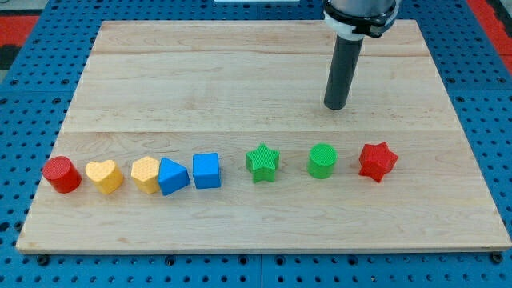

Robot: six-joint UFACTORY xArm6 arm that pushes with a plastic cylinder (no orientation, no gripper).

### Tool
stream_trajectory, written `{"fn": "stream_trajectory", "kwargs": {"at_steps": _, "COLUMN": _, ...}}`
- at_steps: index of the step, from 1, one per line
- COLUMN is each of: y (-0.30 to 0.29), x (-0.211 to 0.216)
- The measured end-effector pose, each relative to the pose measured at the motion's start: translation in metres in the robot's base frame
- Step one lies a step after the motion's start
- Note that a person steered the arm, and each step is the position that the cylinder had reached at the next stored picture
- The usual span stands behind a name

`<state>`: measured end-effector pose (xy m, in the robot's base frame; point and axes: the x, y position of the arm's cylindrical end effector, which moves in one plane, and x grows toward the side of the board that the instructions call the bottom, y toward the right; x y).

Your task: Slide the red star towards the top left

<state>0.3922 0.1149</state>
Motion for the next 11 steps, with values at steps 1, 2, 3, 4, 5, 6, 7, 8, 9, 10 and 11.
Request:
{"fn": "stream_trajectory", "kwargs": {"at_steps": 1, "y": -0.001, "x": -0.003}}
{"fn": "stream_trajectory", "kwargs": {"at_steps": 2, "y": 0.043, "x": 0.025}}
{"fn": "stream_trajectory", "kwargs": {"at_steps": 3, "y": 0.076, "x": 0.105}}
{"fn": "stream_trajectory", "kwargs": {"at_steps": 4, "y": 0.079, "x": 0.147}}
{"fn": "stream_trajectory", "kwargs": {"at_steps": 5, "y": 0.066, "x": 0.147}}
{"fn": "stream_trajectory", "kwargs": {"at_steps": 6, "y": 0.030, "x": 0.146}}
{"fn": "stream_trajectory", "kwargs": {"at_steps": 7, "y": 0.007, "x": 0.115}}
{"fn": "stream_trajectory", "kwargs": {"at_steps": 8, "y": -0.007, "x": 0.068}}
{"fn": "stream_trajectory", "kwargs": {"at_steps": 9, "y": -0.017, "x": 0.016}}
{"fn": "stream_trajectory", "kwargs": {"at_steps": 10, "y": -0.023, "x": -0.039}}
{"fn": "stream_trajectory", "kwargs": {"at_steps": 11, "y": -0.090, "x": -0.068}}
